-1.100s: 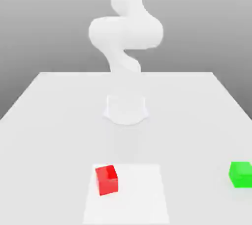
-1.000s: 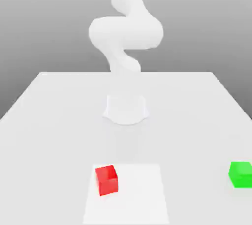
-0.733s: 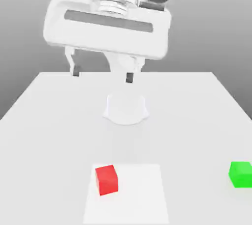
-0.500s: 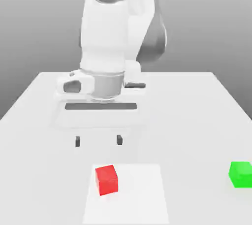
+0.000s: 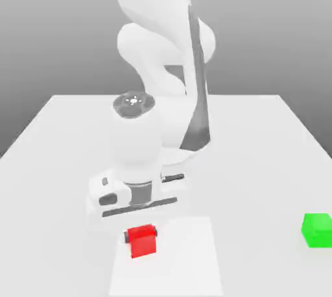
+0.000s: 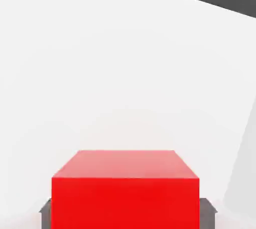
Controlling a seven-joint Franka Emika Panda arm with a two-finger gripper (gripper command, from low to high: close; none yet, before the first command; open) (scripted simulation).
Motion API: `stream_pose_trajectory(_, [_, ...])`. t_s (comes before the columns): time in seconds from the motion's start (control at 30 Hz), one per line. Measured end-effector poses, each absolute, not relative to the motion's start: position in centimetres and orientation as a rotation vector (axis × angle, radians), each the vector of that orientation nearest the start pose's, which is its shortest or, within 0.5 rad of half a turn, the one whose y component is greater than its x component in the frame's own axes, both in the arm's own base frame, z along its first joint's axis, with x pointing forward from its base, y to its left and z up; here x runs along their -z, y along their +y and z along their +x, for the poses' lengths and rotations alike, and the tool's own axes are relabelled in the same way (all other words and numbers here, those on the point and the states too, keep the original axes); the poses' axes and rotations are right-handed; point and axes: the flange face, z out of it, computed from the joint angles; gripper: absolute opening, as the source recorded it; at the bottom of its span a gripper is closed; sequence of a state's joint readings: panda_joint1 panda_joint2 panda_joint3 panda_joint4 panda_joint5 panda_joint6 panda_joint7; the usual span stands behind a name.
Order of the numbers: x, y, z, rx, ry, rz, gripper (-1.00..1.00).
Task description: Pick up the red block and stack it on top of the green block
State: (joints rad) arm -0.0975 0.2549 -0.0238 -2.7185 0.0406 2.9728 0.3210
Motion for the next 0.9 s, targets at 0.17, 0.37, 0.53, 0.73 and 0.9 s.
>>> stream_pose_trajectory(0.17, [-16.8,-5.1,39.2,0.004,0.750,-3.046,-1.00])
stream_pose_trajectory(0.37, [-20.9,-2.0,39.8,-0.005,0.687,-3.066,-1.00])
stream_pose_trajectory(0.53, [-21.8,8.6,41.4,-0.015,0.548,-3.097,-1.00])
stream_pose_trajectory(0.73, [-23.1,21.6,39.9,-0.013,0.420,-3.119,-1.00])
stream_pose_trajectory(0.9, [-24.2,31.3,36.0,-0.001,0.332,-3.123,-1.00])
